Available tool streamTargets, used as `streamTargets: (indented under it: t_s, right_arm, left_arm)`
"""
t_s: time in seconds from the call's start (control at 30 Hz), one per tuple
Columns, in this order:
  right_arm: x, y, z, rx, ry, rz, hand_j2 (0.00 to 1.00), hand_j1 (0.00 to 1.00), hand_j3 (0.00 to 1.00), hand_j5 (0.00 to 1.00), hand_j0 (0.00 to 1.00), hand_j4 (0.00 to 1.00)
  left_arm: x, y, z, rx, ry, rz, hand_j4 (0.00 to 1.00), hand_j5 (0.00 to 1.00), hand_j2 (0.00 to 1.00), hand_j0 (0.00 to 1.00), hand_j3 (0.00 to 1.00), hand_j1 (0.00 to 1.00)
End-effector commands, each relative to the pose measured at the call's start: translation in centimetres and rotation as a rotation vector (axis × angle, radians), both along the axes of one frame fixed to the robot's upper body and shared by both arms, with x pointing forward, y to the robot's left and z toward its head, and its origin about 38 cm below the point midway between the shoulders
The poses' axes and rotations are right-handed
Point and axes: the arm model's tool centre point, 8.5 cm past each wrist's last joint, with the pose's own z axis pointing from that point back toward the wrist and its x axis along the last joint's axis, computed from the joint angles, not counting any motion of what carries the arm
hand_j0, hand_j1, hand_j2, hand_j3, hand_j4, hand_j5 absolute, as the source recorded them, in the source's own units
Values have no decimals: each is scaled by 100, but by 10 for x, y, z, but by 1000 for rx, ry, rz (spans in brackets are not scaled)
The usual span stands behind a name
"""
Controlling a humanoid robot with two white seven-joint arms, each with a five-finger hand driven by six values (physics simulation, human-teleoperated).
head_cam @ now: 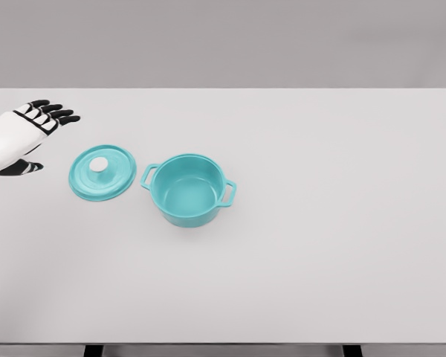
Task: Cover the pot with left arm
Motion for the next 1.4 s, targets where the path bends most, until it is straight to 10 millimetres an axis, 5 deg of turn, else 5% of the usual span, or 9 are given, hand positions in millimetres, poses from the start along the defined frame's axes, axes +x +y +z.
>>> streamTargets:
  t_s: [0.0,0.37,0.4,0.77,1.2,1.37]
  right_arm:
    - [0,0,0,0,0,0,100,100,100,100,100,100]
    - [0,0,0,0,0,0,100,100,100,100,100,100]
    - [1,0,0,0,-2,0,100,100,100,100,100,100]
    - [0,0,0,0,0,0,100,100,100,100,100,100]
    - [0,0,0,0,0,0,100,100,100,100,100,100]
    - [0,0,0,0,0,0,100,100,100,100,100,100]
  left_arm:
    - [0,1,1,-4,0,2,100,100,100,100,100,100]
    - [-4,15,-5,-58,92,3,100,100,100,100,100,100]
    - [-4,12,-4,-76,117,-22,93,93,93,93,93,93]
    - [20,-16,-30,-130,249,-98,92,92,92,92,92,92]
    - [34,-25,-21,-75,317,-153,91,91,91,91,91,91]
    - [33,-26,-24,-70,327,-157,82,82,82,82,82,82]
